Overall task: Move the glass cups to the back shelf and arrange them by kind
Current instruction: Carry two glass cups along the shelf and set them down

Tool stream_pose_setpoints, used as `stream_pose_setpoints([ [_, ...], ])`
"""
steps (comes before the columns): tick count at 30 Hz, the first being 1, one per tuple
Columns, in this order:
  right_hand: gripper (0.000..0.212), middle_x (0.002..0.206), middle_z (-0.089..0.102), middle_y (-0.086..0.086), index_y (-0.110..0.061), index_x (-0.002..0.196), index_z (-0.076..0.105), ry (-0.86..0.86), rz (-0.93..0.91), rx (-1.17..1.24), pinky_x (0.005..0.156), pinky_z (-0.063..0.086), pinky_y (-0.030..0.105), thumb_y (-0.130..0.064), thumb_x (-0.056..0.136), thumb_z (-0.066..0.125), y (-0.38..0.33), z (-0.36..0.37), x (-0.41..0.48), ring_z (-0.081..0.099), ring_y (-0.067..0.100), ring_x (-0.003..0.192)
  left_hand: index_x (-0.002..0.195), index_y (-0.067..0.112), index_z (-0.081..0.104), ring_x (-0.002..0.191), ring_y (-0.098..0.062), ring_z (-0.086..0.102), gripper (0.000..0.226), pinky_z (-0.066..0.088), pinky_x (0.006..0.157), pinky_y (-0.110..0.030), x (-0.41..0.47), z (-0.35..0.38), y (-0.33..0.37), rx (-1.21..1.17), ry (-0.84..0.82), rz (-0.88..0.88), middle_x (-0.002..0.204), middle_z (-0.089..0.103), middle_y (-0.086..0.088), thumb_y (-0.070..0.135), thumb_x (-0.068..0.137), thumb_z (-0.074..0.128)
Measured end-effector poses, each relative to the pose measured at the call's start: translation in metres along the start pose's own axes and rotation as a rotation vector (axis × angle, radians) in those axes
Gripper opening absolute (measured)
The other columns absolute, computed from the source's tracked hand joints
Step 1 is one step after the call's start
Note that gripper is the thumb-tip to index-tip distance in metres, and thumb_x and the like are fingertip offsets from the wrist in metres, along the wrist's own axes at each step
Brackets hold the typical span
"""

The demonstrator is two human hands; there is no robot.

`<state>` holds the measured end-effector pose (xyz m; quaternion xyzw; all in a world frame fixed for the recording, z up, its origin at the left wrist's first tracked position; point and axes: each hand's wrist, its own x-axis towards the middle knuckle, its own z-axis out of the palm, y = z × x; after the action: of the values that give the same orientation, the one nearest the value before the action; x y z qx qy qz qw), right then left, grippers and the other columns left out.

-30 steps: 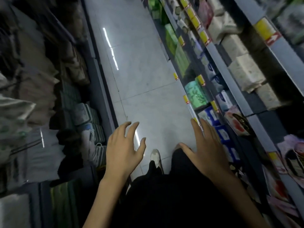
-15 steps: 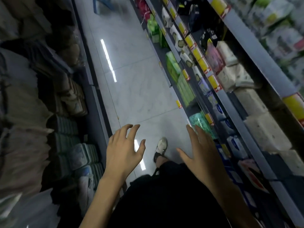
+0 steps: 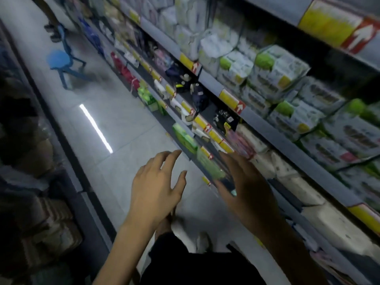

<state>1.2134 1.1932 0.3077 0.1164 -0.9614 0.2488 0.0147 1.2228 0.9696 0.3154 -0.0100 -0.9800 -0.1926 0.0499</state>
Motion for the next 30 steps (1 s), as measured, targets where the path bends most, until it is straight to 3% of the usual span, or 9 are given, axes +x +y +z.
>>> stream_pose_setpoints([
  [5,0.054,0.15,0.054,0.003,-0.023,0.151,0.048,0.251,0.037,0.003,0.102,0.054,0.044,-0.045,0.102,0.052,-0.045,-0.053,0.084,0.054,0.026,0.133,0.144,0.023,0.057,0.112,-0.025,0.067,0.047,0.061,0.08,-0.042,0.123,-0.057,0.014,-0.093,0.115,0.345,0.133,0.066,-0.001,0.038,0.099,0.061],
  [8,0.052,0.143,0.058,0.0,-0.023,0.146,0.053,0.433,0.056,-0.057,0.099,0.055,0.036,-0.041,0.098,0.057,-0.071,-0.094,0.119,0.059,0.02,0.124,0.142,0.02,0.059,0.103,-0.024,0.066,0.044,0.058,0.073,-0.038,0.184,-0.091,0.029,-0.147,0.196,0.557,0.129,0.067,-0.002,0.036,0.1,0.064],
  [11,0.045,0.136,0.062,-0.002,-0.022,0.139,0.059,0.602,0.083,-0.091,0.101,0.054,0.035,-0.042,0.099,0.064,-0.082,-0.133,0.146,0.062,0.02,0.122,0.144,0.02,0.057,0.103,-0.026,0.064,0.045,0.056,0.076,-0.041,0.24,-0.116,0.05,-0.195,0.229,0.74,0.13,0.065,-0.003,0.034,0.101,0.062],
  [16,0.043,0.126,0.06,-0.011,-0.03,0.136,0.057,0.769,0.116,-0.177,0.087,0.051,0.014,-0.045,0.096,0.061,-0.077,-0.202,0.196,0.06,0.006,0.105,0.138,0.016,0.061,0.109,-0.029,0.063,0.046,0.054,0.083,-0.04,0.324,-0.141,0.099,-0.271,0.405,0.867,0.13,0.064,-0.007,0.031,0.095,0.066],
  [18,0.047,0.13,0.06,-0.006,-0.026,0.138,0.057,0.81,0.124,-0.258,0.091,0.051,0.019,-0.039,0.094,0.065,-0.066,-0.229,0.228,0.06,0.009,0.11,0.145,0.017,0.055,0.118,-0.032,0.06,0.054,0.054,0.09,-0.044,0.356,-0.148,0.119,-0.242,0.439,0.842,0.137,0.06,-0.009,0.035,0.095,0.063],
  [20,0.056,0.136,0.054,-0.004,-0.028,0.146,0.05,0.789,0.207,-0.259,0.095,0.052,0.033,-0.036,0.094,0.068,-0.056,-0.251,0.262,0.057,0.014,0.116,0.153,0.016,0.046,0.124,-0.036,0.057,0.067,0.055,0.093,-0.048,0.384,-0.152,0.139,-0.191,0.464,0.794,0.142,0.056,-0.015,0.037,0.092,0.065],
  [24,0.067,0.14,0.041,0.003,-0.037,0.153,0.035,0.6,0.353,-0.282,0.093,0.052,0.041,-0.038,0.095,0.069,-0.035,-0.272,0.312,0.052,0.027,0.124,0.152,0.014,0.048,0.122,-0.043,0.057,0.073,0.055,0.088,-0.051,0.422,-0.145,0.165,-0.136,0.466,0.768,0.145,0.052,-0.024,0.039,0.087,0.069],
  [27,0.054,0.14,0.038,0.005,-0.033,0.142,0.048,0.513,0.401,-0.29,0.096,0.052,0.047,-0.038,0.093,0.068,-0.02,-0.271,0.334,0.052,0.032,0.127,0.133,0.013,0.062,0.118,-0.044,0.06,0.058,0.057,0.083,-0.05,0.436,-0.135,0.172,-0.135,0.393,0.724,0.144,0.053,-0.025,0.036,0.083,0.078],
  [30,0.044,0.138,0.044,0.007,-0.028,0.126,0.055,0.496,0.448,-0.241,0.097,0.05,0.049,-0.048,0.09,0.069,-0.012,-0.266,0.344,0.057,0.035,0.12,0.122,0.013,0.065,0.119,-0.042,0.06,0.042,0.057,0.076,-0.046,0.437,-0.131,0.173,-0.153,0.343,0.689,0.145,0.051,-0.022,0.033,0.087,0.075],
])
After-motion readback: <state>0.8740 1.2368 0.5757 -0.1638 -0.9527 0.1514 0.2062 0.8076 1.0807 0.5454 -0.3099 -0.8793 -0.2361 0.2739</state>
